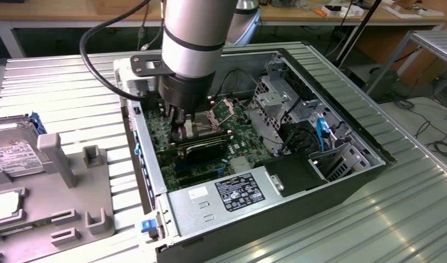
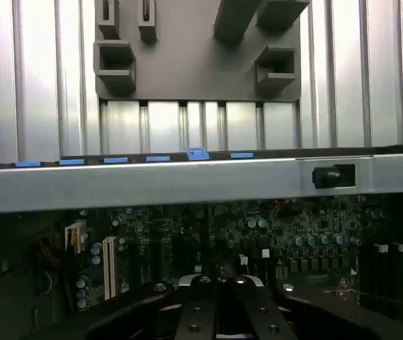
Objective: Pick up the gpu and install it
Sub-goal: 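Press down on the gpu until it lock into place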
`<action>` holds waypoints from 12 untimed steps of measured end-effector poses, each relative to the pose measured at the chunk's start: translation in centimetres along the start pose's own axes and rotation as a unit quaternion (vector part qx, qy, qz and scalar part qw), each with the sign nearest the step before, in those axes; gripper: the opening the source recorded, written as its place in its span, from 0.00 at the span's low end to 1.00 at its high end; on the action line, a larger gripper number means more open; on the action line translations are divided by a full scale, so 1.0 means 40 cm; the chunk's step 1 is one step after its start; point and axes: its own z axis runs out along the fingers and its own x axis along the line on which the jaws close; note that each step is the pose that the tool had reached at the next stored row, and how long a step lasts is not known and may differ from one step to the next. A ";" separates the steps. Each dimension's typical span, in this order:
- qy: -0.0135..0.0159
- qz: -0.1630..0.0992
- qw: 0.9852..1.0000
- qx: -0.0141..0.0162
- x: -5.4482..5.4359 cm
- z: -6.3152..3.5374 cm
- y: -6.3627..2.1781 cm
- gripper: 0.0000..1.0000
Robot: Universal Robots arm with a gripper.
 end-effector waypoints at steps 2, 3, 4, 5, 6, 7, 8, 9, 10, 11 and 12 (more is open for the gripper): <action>0.000 0.000 1.000 0.001 0.000 0.014 -0.031 0.11; 0.000 -0.001 1.000 0.001 0.000 0.017 -0.042 0.11; 0.000 -0.003 1.000 0.002 -0.002 0.022 -0.067 0.11; 0.000 -0.005 1.000 0.003 -0.002 0.025 -0.080 0.11; 0.001 -0.007 1.000 0.004 -0.003 0.030 -0.095 0.11; 0.003 -0.011 1.000 0.006 -0.002 0.039 -0.114 0.11; 0.004 -0.011 1.000 0.006 -0.001 0.048 -0.116 0.11; 0.004 -0.011 1.000 0.006 0.003 0.056 -0.117 0.11; 0.005 -0.011 1.000 0.006 0.007 0.065 -0.118 0.11; 0.004 -0.011 1.000 0.006 0.007 0.066 -0.118 0.11; 0.005 -0.011 1.000 0.006 0.008 0.066 -0.118 0.11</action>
